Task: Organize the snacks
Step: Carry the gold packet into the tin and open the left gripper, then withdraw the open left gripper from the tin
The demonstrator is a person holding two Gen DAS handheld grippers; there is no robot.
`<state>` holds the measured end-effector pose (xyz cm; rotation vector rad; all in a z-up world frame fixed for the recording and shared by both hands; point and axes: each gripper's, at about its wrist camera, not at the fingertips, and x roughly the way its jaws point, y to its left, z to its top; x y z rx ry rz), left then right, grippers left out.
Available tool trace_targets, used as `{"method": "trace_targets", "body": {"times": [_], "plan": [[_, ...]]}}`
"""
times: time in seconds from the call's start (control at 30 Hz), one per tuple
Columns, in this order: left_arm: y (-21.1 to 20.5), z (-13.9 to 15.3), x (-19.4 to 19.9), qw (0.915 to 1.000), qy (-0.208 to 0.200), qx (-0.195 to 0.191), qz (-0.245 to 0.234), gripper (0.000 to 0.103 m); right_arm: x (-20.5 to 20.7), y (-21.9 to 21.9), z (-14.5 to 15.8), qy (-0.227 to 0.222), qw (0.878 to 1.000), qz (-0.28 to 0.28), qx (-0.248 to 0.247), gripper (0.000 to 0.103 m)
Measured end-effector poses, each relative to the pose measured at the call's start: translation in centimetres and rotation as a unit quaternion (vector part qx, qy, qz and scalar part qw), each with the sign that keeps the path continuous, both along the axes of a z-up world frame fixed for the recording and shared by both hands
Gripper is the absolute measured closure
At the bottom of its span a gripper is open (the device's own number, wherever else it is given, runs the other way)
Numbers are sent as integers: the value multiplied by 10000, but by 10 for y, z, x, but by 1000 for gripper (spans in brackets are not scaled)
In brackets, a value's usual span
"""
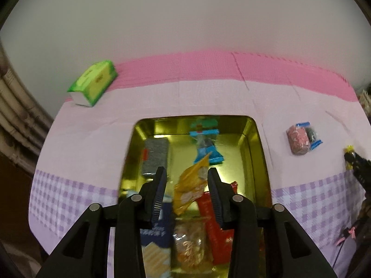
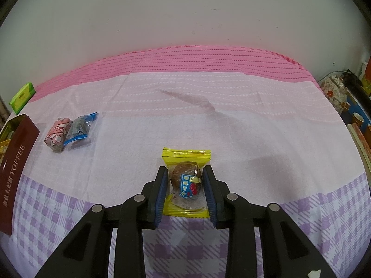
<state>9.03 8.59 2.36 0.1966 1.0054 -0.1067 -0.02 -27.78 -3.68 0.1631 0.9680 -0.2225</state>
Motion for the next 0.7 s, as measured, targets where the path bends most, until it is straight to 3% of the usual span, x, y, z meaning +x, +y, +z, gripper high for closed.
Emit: {"method": "trace_targets", "body": {"times": [0.13,0.7], "plan": [[17,7,-12,9995,-138,122,266,53,3,2,1,69,10000,8,-27,74],[84,-2,-44,9908,-420,348,1238,50,14,19,18,200,9997,-49,-118,80]]}}
